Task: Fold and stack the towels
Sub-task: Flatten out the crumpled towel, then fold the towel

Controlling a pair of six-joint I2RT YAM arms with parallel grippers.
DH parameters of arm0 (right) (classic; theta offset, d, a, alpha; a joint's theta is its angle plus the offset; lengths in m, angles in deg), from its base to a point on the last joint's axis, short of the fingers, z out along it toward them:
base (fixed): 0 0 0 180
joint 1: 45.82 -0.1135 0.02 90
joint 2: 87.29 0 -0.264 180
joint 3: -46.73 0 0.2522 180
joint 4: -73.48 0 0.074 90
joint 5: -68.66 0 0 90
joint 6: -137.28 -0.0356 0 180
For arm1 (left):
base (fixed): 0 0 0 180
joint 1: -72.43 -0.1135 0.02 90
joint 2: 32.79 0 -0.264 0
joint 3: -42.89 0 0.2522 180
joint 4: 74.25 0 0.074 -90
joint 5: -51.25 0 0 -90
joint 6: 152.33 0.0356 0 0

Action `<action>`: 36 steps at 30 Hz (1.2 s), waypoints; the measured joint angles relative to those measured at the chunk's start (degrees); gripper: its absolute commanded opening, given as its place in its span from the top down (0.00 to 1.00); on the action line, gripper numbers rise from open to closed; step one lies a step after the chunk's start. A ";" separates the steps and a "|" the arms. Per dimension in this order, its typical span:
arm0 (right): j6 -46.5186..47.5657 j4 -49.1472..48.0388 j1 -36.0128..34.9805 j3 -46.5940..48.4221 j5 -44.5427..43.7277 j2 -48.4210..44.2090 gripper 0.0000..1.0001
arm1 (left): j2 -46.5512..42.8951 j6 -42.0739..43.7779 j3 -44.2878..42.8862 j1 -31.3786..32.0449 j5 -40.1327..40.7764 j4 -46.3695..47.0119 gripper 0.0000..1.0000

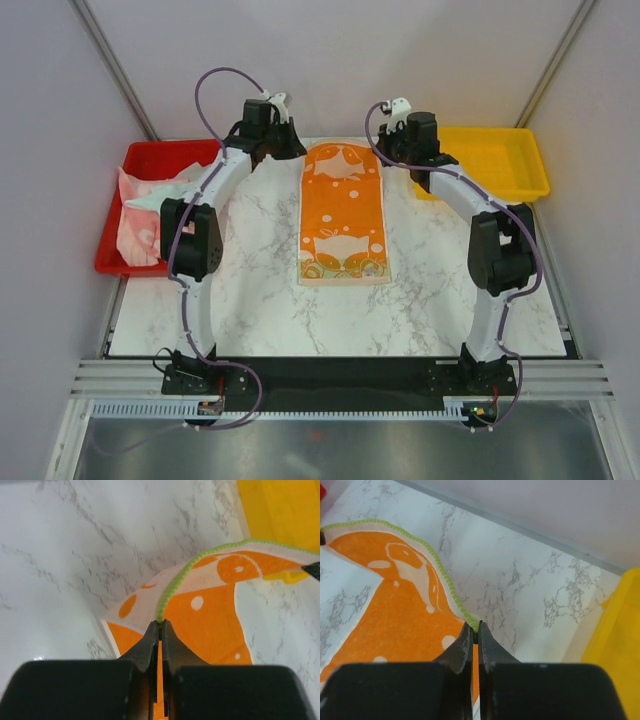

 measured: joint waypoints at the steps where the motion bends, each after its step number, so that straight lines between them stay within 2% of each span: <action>1: -0.02 0.15 -0.02 -1.33 0.68 -0.98 1.00 | -1.60 0.28 3.23 0.11 -0.04 0.63 0.98; 10: -2.29 3.80 -0.57 -20.35 1.99 -16.90 1.00 | -18.93 1.92 29.11 2.21 -0.09 1.49 0.98; 14: -4.52 6.19 -2.01 -29.29 0.98 -25.68 1.00 | -25.99 2.10 36.72 4.66 0.11 2.19 0.98; 19: -7.65 8.92 -4.85 -34.71 -1.44 -31.32 1.00 | -33.07 2.67 46.10 9.25 3.41 3.10 0.98; 27: -12.28 13.14 -6.69 -39.89 -3.52 -32.92 1.00 | -35.89 2.82 55.01 14.75 11.26 2.89 0.98; 36: -15.50 14.34 -10.21 -45.59 -4.81 -35.39 1.00 | -41.07 2.78 57.75 17.33 22.05 2.78 0.98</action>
